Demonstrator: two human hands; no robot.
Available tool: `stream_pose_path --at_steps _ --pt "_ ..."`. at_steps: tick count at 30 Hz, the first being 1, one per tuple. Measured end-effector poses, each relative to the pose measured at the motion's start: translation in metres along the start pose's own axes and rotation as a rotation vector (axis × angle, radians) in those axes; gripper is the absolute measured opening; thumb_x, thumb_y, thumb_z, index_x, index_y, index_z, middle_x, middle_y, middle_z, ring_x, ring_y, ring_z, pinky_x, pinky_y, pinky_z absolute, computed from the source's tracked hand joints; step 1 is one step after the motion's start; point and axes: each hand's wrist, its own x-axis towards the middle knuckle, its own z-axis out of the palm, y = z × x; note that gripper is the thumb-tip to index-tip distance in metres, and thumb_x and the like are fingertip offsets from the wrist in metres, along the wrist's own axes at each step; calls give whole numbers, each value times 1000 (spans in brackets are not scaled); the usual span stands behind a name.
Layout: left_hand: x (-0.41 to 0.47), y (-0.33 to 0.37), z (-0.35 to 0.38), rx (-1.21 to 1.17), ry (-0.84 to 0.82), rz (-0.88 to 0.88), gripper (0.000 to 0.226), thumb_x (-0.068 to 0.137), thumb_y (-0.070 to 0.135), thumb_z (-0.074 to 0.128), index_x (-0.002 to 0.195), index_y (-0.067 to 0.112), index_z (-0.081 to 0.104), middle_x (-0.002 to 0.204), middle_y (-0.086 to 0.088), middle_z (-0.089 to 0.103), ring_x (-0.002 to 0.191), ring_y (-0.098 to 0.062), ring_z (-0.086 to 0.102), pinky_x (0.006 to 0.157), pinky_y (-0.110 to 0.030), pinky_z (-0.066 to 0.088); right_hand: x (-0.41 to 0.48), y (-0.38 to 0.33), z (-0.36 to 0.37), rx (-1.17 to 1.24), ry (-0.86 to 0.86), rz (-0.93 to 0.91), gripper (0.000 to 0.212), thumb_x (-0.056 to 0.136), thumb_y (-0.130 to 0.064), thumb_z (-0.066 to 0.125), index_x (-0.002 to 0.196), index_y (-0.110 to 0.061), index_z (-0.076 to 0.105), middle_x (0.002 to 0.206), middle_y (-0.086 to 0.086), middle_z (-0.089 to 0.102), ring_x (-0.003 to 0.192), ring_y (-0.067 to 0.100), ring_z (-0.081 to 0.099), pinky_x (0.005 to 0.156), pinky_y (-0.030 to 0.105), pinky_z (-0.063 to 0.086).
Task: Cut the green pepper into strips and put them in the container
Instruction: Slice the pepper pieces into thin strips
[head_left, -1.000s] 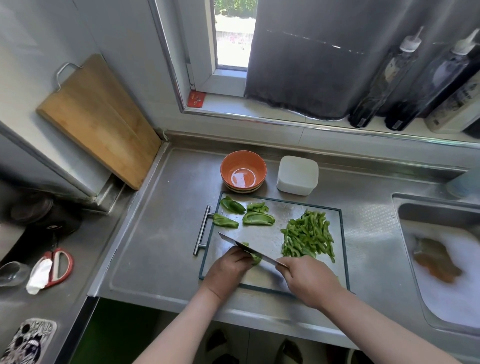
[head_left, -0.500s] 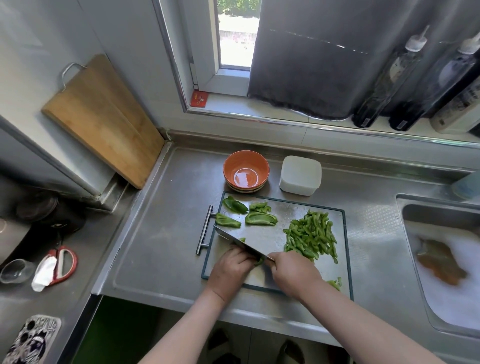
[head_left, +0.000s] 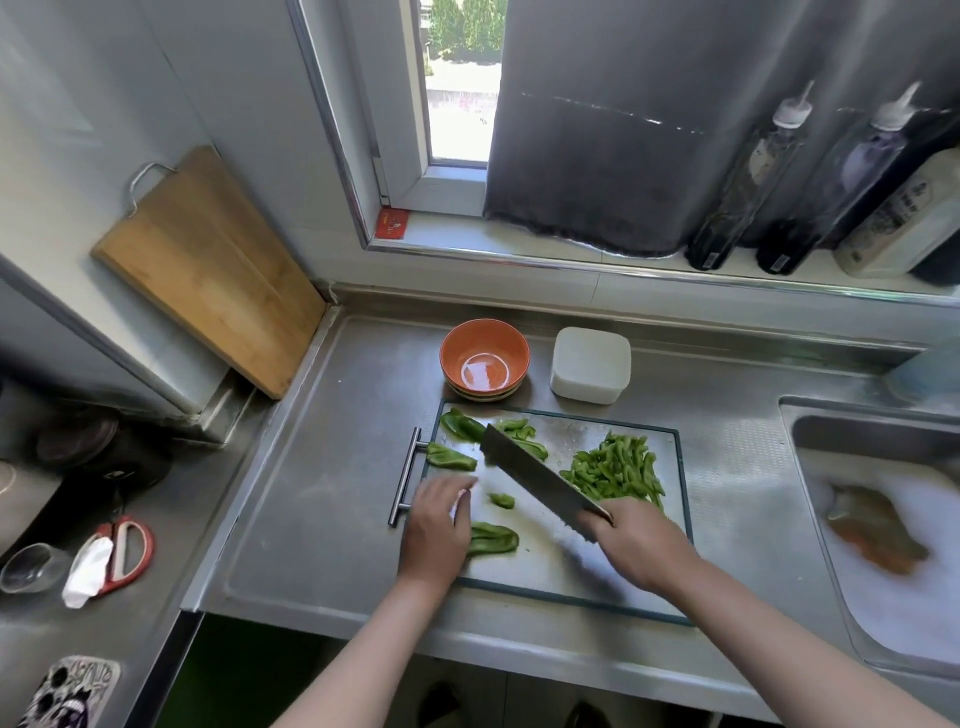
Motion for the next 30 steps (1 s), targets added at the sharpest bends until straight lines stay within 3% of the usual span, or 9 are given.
stream_pose_path --at_steps 1,3,6,10,15,17,20,24,30 --pt "9 2 0 7 -19 -97 25 93 10 64 115 19 69 110 5 65 100 -7 57 89 -19 47 1 2 -5 35 24 8 39 100 -47 48 76 -22 67 63 -4 65 57 19 63 56 32 47" --pt "27 8 3 35 -235 -249 32 91 23 66 123 22 65 120 6 60 104 -12 56 90 -25 47 1 4 -12 73 62 10 40 100 -46 48 72 -21 63 57 -5 59 49 16 58 51 30 43" --pt "44 20 13 232 -525 -263 25 87 25 68 111 21 67 115 2 58 102 -19 58 85 -31 50 1 5 -18 91 115 2 42 101 -44 49 67 -22 56 56 -5 57 51 15 49 54 30 33" --pt "52 37 35 223 -540 -330 14 89 11 63 96 18 72 97 -2 69 89 -20 63 78 -33 55 -2 16 -22 73 146 25 42 102 -44 47 70 -20 57 61 -3 59 54 16 50 55 31 34" --pt "58 69 65 50 -585 -364 7 87 25 70 92 21 74 87 5 70 81 -13 61 70 -24 44 -9 30 -26 -11 236 24 43 104 -41 41 67 -21 46 64 -4 57 62 17 52 54 33 33" --pt "61 75 72 -51 -561 -419 8 86 23 69 92 22 74 87 4 72 80 -15 65 69 -26 51 -12 35 -30 -61 256 26 41 105 -40 40 70 -23 51 69 -4 60 68 17 56 57 33 38" --pt "61 77 74 -315 -496 -573 13 85 6 63 84 19 65 81 -7 72 66 -18 67 56 -28 52 -14 42 -36 -105 279 27 37 106 -42 38 80 -23 58 77 -5 63 77 21 59 68 35 47" --pt "61 79 69 -579 -510 -692 19 93 -5 58 93 10 68 80 -10 68 63 -18 62 57 -25 54 -12 45 -37 -64 305 23 38 105 -42 39 80 -23 60 73 -4 62 73 19 58 64 35 45" --pt "67 81 81 -482 -568 -591 7 88 7 73 86 14 71 69 -4 64 57 -12 56 56 -24 54 -5 47 -32 -22 333 12 39 105 -39 40 73 -22 54 70 -4 61 69 18 57 59 35 42"
